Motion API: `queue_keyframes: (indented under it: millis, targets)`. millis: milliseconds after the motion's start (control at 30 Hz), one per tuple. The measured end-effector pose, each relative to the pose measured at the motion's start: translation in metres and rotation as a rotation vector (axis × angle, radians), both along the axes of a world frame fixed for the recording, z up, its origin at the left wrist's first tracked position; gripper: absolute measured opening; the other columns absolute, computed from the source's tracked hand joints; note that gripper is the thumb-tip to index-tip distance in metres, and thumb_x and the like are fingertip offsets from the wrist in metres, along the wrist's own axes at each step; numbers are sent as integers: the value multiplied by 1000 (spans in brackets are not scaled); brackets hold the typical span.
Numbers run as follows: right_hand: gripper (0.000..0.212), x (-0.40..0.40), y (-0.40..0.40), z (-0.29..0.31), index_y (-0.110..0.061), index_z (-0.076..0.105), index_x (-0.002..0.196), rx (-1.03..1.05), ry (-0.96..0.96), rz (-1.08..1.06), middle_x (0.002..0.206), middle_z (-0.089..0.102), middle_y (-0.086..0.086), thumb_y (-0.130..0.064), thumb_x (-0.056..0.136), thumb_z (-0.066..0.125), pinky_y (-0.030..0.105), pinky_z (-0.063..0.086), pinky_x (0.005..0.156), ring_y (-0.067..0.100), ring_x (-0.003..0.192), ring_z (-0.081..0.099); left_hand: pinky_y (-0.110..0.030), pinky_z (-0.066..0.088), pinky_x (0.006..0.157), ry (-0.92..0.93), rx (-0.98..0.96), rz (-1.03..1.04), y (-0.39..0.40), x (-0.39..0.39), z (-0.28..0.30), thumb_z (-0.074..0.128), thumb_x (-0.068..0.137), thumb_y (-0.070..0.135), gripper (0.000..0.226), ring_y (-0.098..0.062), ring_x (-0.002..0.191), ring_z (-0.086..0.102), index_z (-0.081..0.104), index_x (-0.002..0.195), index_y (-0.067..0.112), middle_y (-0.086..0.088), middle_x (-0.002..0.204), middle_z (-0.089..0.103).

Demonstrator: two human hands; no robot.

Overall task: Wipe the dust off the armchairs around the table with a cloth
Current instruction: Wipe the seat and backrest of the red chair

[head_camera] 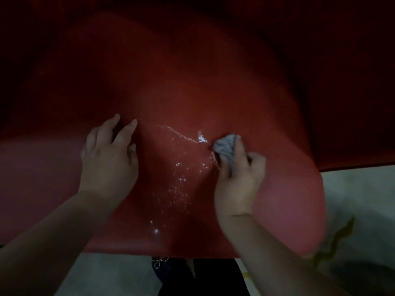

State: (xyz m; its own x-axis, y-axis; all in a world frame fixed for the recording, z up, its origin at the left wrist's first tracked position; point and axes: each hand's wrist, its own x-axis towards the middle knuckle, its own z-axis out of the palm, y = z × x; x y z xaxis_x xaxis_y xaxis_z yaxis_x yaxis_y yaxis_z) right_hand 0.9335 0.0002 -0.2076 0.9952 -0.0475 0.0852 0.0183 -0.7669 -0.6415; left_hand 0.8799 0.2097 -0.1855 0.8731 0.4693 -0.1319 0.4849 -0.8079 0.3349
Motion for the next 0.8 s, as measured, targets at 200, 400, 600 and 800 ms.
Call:
queue_keyframes:
  millis: [200, 400, 600, 800]
  targets:
    - [50, 5, -12, 4, -10, 54, 133, 38, -92, -30, 102, 43, 8, -8, 85, 68, 20, 35, 91, 17, 94, 43, -54, 26, 110, 12, -26, 0, -3, -5, 4, 47, 94, 18, 47, -31, 136, 24, 45, 141, 23, -7, 151, 30]
    - [53, -20, -20, 3, -6, 49, 136, -12, -29, -81, 103, 43, 12, -6, 86, 67, 31, 44, 91, 27, 93, 48, -52, 25, 110, 10, -27, 3, -1, -13, 6, 48, 93, 19, 48, -29, 135, 25, 45, 141, 22, -8, 151, 31]
    - [52, -6, 35, 8, -13, 48, 139, 122, -10, 13, 106, 39, 2, -14, 90, 64, 29, 42, 96, 15, 98, 43, -51, 25, 109, 5, -30, 5, -1, -15, 4, 48, 94, 19, 48, -29, 136, 24, 44, 141, 24, -6, 152, 30]
    - [50, 42, 25, 9, -16, 48, 140, -92, 44, 45, 118, 48, 14, -28, 92, 61, 34, 37, 96, 27, 107, 46, -52, 27, 108, -8, -43, 9, 3, -18, 2, 49, 94, 19, 47, -30, 136, 25, 45, 141, 23, -7, 151, 30]
